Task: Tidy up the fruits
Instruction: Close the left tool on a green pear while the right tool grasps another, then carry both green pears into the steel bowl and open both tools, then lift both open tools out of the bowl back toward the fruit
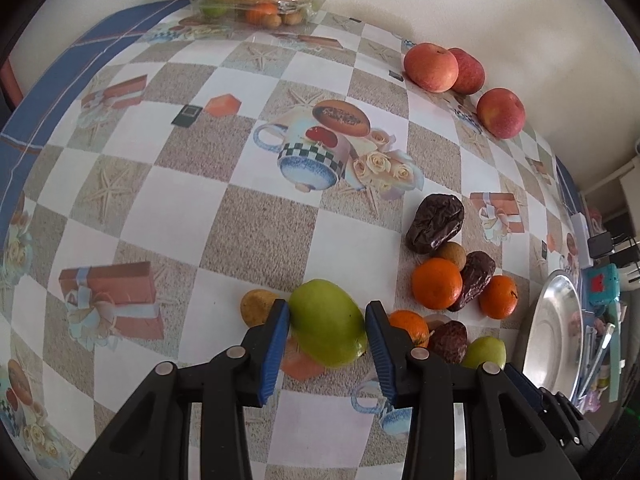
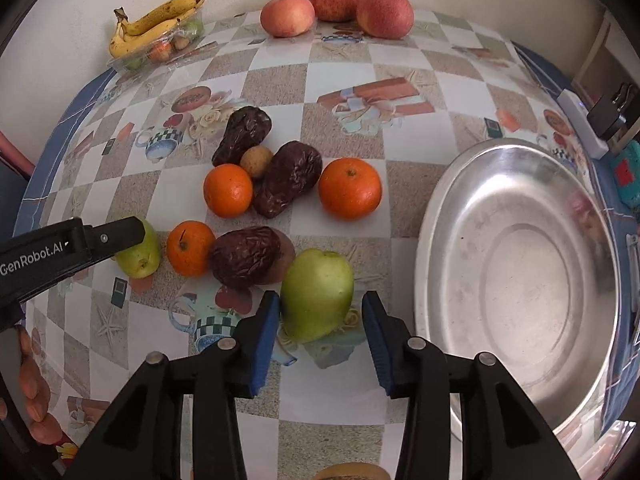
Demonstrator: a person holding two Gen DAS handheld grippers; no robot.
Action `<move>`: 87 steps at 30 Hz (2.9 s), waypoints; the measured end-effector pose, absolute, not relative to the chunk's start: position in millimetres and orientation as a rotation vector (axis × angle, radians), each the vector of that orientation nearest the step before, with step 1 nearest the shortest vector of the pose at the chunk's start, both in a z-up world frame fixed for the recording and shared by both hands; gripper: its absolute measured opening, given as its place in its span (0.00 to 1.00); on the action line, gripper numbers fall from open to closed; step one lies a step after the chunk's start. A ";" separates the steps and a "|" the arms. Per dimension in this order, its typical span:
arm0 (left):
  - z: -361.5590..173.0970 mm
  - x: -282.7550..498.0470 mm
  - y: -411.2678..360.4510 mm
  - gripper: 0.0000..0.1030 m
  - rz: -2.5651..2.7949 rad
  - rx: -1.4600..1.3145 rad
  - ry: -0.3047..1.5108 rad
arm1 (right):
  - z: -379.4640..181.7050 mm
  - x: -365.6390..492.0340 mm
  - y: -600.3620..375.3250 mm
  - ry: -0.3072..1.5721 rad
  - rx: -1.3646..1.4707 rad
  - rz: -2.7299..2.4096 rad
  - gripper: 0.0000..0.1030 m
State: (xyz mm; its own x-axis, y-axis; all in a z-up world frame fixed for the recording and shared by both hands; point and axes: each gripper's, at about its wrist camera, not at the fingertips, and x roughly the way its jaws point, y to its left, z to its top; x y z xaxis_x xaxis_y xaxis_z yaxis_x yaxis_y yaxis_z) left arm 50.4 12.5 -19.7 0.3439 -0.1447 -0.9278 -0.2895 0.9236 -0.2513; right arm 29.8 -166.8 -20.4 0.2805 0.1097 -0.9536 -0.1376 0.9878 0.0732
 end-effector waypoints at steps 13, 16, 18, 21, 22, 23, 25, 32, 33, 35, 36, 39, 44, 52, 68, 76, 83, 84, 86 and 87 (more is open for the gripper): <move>-43.0 63.9 18.7 0.46 0.037 -0.566 1.293 | -29.5 42.6 -145.1 1.267 -0.107 0.158 0.41; -42.2 63.9 17.1 0.45 0.044 -0.568 1.294 | -36.0 44.8 -146.7 1.294 -0.105 0.142 0.40; -37.9 61.8 19.7 0.45 0.072 -0.553 1.278 | -36.7 45.5 -150.7 1.304 -0.078 0.138 0.39; -25.9 60.0 25.2 0.45 0.081 -0.548 1.224 | -33.1 45.2 -156.7 1.302 -0.045 0.129 0.39; -21.0 59.0 26.7 0.45 0.080 -0.553 1.205 | -30.4 45.2 -158.7 1.296 -0.031 0.131 0.39; -17.3 58.2 27.5 0.45 0.079 -0.558 1.190 | -27.4 45.4 -161.2 1.287 -0.015 0.133 0.39; -10.3 57.6 28.2 0.45 0.078 -0.560 1.163 | -18.9 43.0 -168.0 1.263 0.018 0.139 0.39; -0.2 56.7 15.1 0.45 0.041 -0.529 1.139 | 6.3 42.7 -180.7 1.173 0.045 0.124 0.39; 2.4 55.0 11.1 0.45 0.025 -0.519 1.138 | 7.3 42.4 -183.7 1.170 0.054 0.119 0.39; 7.5 52.6 -3.8 0.45 -0.011 -0.483 1.134 | 11.7 43.9 -192.8 1.169 0.078 0.077 0.39; 10.7 50.3 -9.8 0.45 -0.030 -0.466 1.129 | 11.7 45.3 -201.0 1.170 0.093 0.045 0.39; 17.8 44.8 -43.6 0.45 -0.110 -0.379 1.119 | 9.0 44.9 -227.7 1.188 0.142 -0.061 0.39; 25.5 33.9 -117.1 0.45 -0.273 -0.209 1.095 | 1.6 42.1 -280.1 1.218 0.286 -0.205 0.39; 21.2 17.1 -195.2 0.45 -0.436 -0.059 1.065 | 4.3 30.2 -328.3 1.191 0.374 -0.333 0.40; 11.5 31.7 -170.9 0.72 -0.367 -0.107 1.118 | 9.5 27.4 -328.4 1.179 0.349 -0.295 0.40; 2.0 49.7 -105.7 0.87 -0.081 -0.211 1.188 | 1.8 27.8 -327.6 1.214 0.352 -0.295 0.41; 10.1 51.2 -44.7 1.00 0.216 -0.105 1.175 | 1.1 30.2 -320.0 1.221 0.316 -0.265 0.41; 9.2 51.4 -35.1 1.00 0.257 -0.096 1.179 | 0.9 30.5 -318.9 1.221 0.310 -0.259 0.41; 6.0 53.2 -17.0 1.00 0.337 -0.081 1.190 | 0.7 31.6 -314.8 1.219 0.294 -0.239 0.55; 4.8 52.8 -8.0 1.00 0.369 -0.080 1.193 | 0.8 32.1 -311.6 1.215 0.283 -0.226 0.68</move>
